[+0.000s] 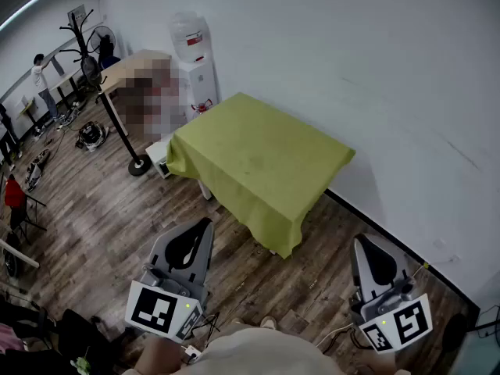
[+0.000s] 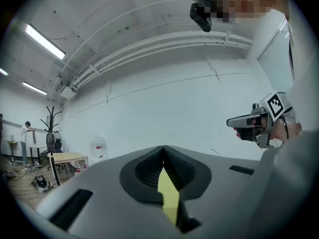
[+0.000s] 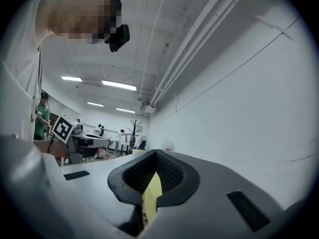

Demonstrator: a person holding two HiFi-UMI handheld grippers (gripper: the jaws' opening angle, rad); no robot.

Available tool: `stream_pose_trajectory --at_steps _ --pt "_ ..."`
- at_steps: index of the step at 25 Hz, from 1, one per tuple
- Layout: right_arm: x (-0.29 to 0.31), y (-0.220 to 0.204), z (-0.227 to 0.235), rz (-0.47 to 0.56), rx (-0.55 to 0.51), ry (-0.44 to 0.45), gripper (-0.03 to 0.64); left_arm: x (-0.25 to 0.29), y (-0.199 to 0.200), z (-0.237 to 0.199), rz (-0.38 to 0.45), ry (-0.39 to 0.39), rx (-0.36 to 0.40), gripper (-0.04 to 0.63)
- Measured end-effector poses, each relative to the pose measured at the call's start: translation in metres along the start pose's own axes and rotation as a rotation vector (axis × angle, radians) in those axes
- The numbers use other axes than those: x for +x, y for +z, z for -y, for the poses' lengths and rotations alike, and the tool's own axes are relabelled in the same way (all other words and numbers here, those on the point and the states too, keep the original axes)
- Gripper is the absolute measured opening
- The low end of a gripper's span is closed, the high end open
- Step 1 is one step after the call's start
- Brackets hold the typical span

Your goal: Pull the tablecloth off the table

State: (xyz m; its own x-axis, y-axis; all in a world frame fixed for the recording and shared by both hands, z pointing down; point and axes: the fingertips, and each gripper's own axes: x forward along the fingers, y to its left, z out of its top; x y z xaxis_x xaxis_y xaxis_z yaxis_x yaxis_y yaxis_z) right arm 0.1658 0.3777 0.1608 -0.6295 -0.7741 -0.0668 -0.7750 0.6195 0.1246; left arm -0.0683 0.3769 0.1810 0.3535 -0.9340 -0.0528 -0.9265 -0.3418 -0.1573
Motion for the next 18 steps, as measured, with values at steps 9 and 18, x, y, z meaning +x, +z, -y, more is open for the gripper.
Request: stream_pose_trajectory --at_steps 9,18 --pt "-0.008 -0.012 0.029 0.011 0.035 0.008 0.028 0.016 -0.003 0.020 -0.001 0.024 0.005 0.020" --pt "-0.013 -0.032 0.054 0.006 0.113 0.014 0.028 0.034 -0.011 0.032 -0.033 0.031 -0.021 0.020"
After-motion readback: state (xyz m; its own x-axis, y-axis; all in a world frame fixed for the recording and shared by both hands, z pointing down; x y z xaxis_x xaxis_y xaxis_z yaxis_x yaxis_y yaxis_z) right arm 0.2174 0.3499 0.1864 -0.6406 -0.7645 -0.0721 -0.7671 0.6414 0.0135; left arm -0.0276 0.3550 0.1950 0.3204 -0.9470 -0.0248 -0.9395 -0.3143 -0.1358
